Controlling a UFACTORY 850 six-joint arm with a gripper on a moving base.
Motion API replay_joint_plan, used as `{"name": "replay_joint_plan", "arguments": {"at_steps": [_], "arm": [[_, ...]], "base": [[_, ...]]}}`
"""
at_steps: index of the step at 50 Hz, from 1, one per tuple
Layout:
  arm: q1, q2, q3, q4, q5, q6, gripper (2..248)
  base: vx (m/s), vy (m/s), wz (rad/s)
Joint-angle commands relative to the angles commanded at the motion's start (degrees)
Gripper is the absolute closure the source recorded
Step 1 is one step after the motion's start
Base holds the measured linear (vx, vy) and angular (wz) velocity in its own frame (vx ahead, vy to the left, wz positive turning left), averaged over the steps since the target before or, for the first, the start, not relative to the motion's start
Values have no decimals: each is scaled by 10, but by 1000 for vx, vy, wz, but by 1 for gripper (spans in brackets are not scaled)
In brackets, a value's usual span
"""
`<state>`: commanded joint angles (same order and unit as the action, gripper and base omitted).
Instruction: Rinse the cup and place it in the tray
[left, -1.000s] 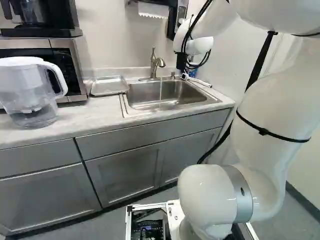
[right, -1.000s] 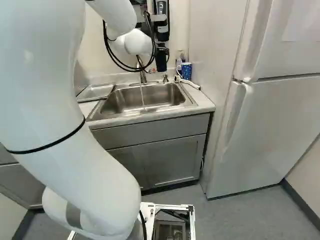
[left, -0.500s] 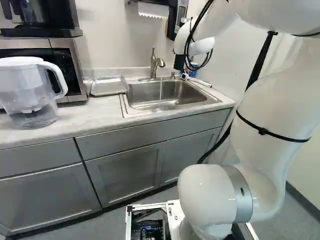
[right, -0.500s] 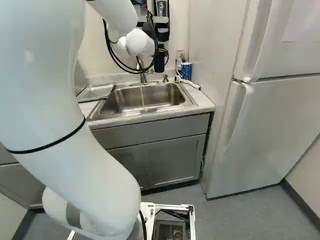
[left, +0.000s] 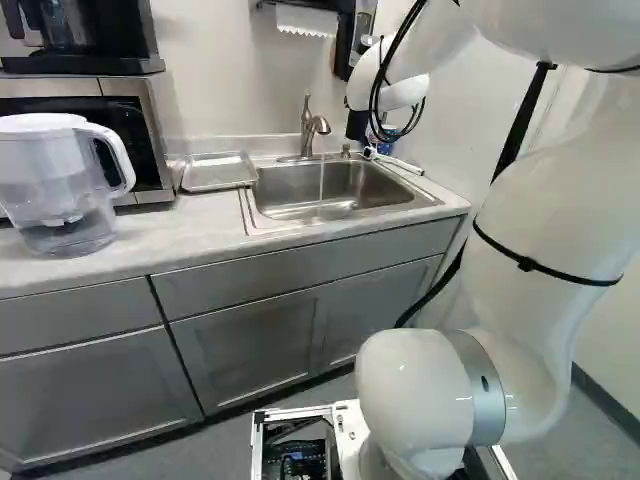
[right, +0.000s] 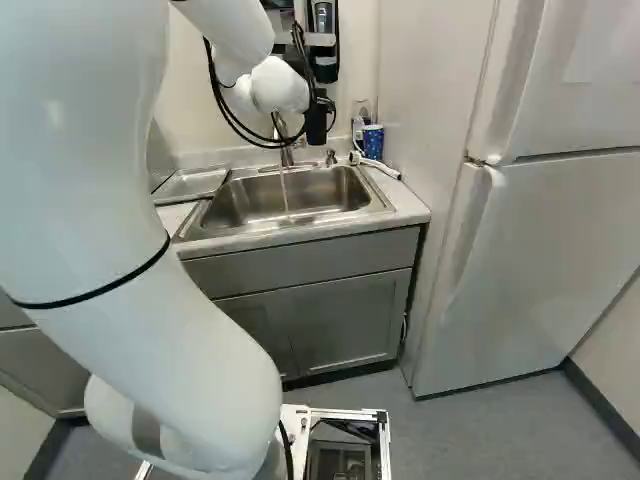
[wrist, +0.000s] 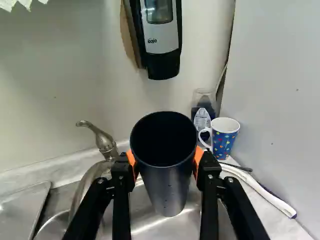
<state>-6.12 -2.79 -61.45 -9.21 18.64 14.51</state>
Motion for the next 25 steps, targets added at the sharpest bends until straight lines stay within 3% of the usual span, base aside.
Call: {"name": "replay_joint_plan", "arguments": {"at_steps": [25], "arm": [[0,-11,17,0,3,0,126]], "base": [[0,0,0]]}}
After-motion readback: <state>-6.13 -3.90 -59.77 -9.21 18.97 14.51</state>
